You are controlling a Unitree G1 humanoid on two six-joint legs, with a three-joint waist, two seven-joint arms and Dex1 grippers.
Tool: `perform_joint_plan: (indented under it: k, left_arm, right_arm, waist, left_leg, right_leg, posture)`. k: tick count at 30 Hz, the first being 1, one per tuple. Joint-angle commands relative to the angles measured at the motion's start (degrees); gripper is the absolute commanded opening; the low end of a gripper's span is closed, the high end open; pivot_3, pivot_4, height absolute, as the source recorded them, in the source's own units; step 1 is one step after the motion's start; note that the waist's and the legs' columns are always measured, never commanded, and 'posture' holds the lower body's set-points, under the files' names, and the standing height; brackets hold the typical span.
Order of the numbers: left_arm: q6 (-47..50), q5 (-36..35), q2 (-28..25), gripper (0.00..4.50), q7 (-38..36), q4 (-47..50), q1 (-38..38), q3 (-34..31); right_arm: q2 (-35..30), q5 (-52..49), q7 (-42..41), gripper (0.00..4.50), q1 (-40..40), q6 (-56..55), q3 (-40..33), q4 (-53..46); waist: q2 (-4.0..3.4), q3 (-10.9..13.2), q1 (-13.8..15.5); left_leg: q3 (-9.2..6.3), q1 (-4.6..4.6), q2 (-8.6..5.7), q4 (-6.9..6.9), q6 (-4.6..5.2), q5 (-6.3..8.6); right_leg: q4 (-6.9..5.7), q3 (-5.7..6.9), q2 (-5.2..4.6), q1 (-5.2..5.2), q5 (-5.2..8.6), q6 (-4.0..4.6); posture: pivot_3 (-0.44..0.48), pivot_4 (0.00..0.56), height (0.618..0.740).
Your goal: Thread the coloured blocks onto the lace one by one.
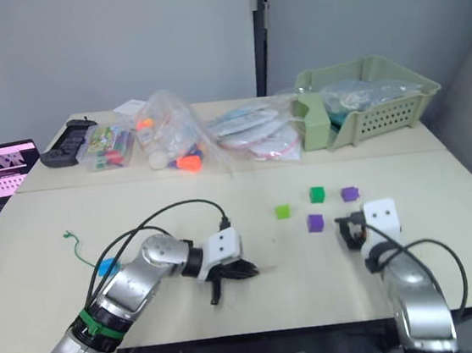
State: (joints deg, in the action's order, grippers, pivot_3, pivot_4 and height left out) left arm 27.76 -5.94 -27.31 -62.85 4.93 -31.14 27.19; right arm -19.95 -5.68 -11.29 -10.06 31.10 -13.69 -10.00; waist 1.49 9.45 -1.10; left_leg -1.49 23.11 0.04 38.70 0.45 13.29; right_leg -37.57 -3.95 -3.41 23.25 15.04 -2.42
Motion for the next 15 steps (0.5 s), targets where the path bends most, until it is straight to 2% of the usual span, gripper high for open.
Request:
perform_joint_plan:
  k: [1, 7, 13, 14, 15]
  left_arm:
    - [-0.05, -0.52, 0.14, 0.00, 0.43, 2.08, -0.20, -1.00]
    - [0.22, -0.59, 0.07, 0.00, 1.01, 2.68, 0.20, -1.21]
    - [0.45, -0.56, 0.09, 0.00, 1.39, 2.94, 0.32, -1.24]
    - [0.50, -0.57, 0.02, 0.00, 1.40, 3.04, 0.35, -1.28]
    - [0.55, -0.57, -0.04, 0.00, 1.43, 3.13, 0.40, -1.32]
  right_arm:
    - [-1.17, 0.07, -0.07, 3.65, -5.26, -2.51, -0.25, 6.91]
    - [-2.60, 0.95, -0.06, 3.65, -14.99, -7.62, 0.84, 22.85]
    - [-3.54, 0.83, 0.75, 3.65, -20.79, -13.34, 0.20, 34.87]
    - [-3.55, 0.43, 0.33, 3.14, -20.87, -13.66, 0.15, 35.18]
    - [-3.38, -0.01, 0.08, 2.89, -20.62, -13.81, 0.01, 34.69]
  waist:
    - [-0.01, 0.00, -0.05]
    - [-0.01, 0.00, -0.05]
    - [-0.01, 0.00, -0.08]
    - [-0.01, 0.00, -0.09]
    - [-0.01, 0.00, -0.10]
  left_leg:
    - [0.01, 0.00, 0.01, -0.01, 0.00, 0.00]
    - [0.00, 0.03, -0.03, -0.04, 0.00, 0.00]
    - [-0.02, 0.03, -0.04, -0.04, 0.00, 0.00]
    - [-0.02, 0.03, -0.04, -0.04, 0.00, 0.00]
    - [-0.02, 0.03, -0.04, -0.04, 0.00, 0.00]
  right_leg:
    - [0.01, 0.01, 0.02, 0.00, 0.00, 0.00]
    - [0.01, 0.00, -0.02, 0.01, -0.01, 0.01]
    - [0.01, -0.01, -0.04, 0.01, -0.01, 0.01]
    - [0.01, -0.01, -0.04, 0.01, -0.01, 0.01]
    - [0.01, -0.01, -0.04, 0.01, -0.01, 0.01]
  posture:
    - [0.000, 0.150, 0.740]
    - [0.000, 0.150, 0.740]
    - [0.000, 0.150, 0.740]
    - [0.000, 0.150, 0.740]
    - [0.000, 0.150, 0.740]
